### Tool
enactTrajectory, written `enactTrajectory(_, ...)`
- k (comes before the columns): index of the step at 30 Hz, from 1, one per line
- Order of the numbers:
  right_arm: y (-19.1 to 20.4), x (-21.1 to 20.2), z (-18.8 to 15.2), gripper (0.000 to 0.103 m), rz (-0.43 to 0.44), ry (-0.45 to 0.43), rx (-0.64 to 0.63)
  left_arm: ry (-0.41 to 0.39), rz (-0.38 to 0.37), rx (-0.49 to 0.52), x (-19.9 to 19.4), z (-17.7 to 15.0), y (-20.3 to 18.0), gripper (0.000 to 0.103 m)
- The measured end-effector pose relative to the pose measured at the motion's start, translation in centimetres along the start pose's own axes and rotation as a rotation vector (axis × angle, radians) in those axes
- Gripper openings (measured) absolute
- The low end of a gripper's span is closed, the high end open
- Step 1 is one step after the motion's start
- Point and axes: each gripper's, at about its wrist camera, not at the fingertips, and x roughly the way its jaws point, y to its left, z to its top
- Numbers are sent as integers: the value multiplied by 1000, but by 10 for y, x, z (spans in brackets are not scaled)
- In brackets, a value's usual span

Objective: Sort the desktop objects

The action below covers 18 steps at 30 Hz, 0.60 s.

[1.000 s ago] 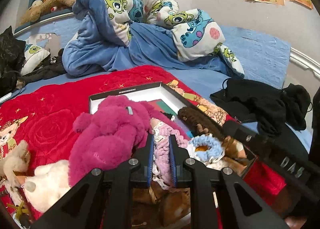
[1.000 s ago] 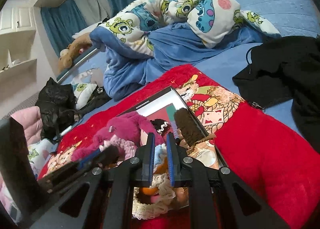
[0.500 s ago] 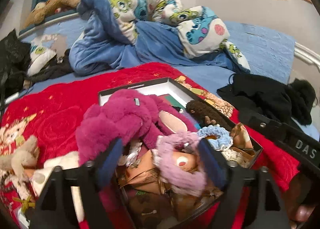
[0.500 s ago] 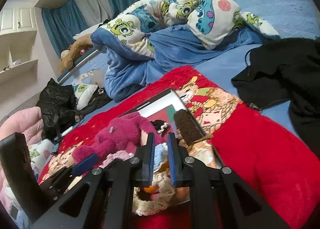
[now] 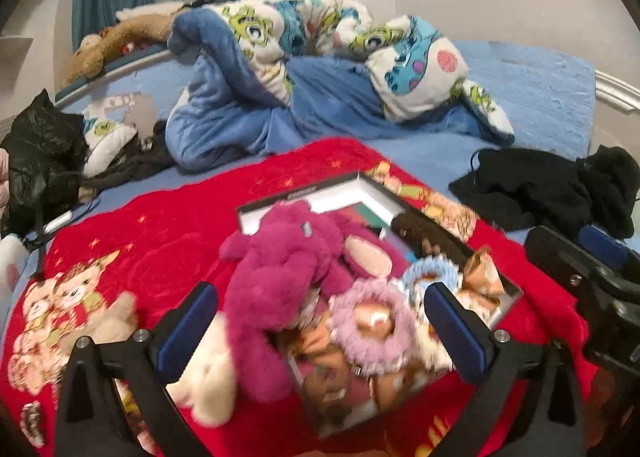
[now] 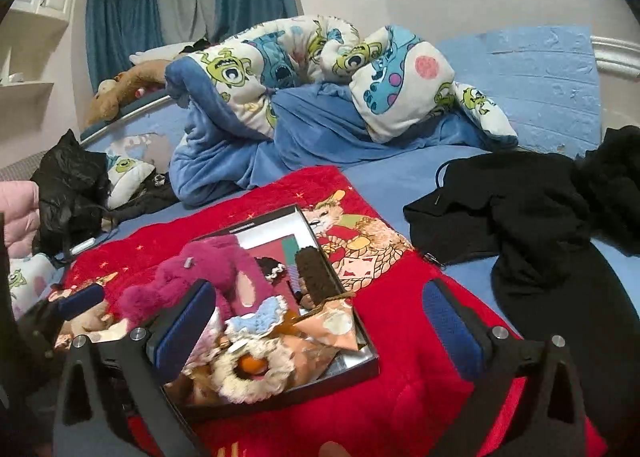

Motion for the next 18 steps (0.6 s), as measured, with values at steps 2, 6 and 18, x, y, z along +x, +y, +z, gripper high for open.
enactTrajectory(2, 4, -10, 1, 103, 17, -2, -7, -12, 71, -3, -17, 0, 7, 103)
enactTrajectory(6, 24, -41, -2, 103, 18, -35, -59, -75, 131, 11, -64, -8, 28, 103)
enactTrajectory(18, 94, -92, -18, 103, 377, -21, 0, -41, 343, -136, -194, -90, 122, 103)
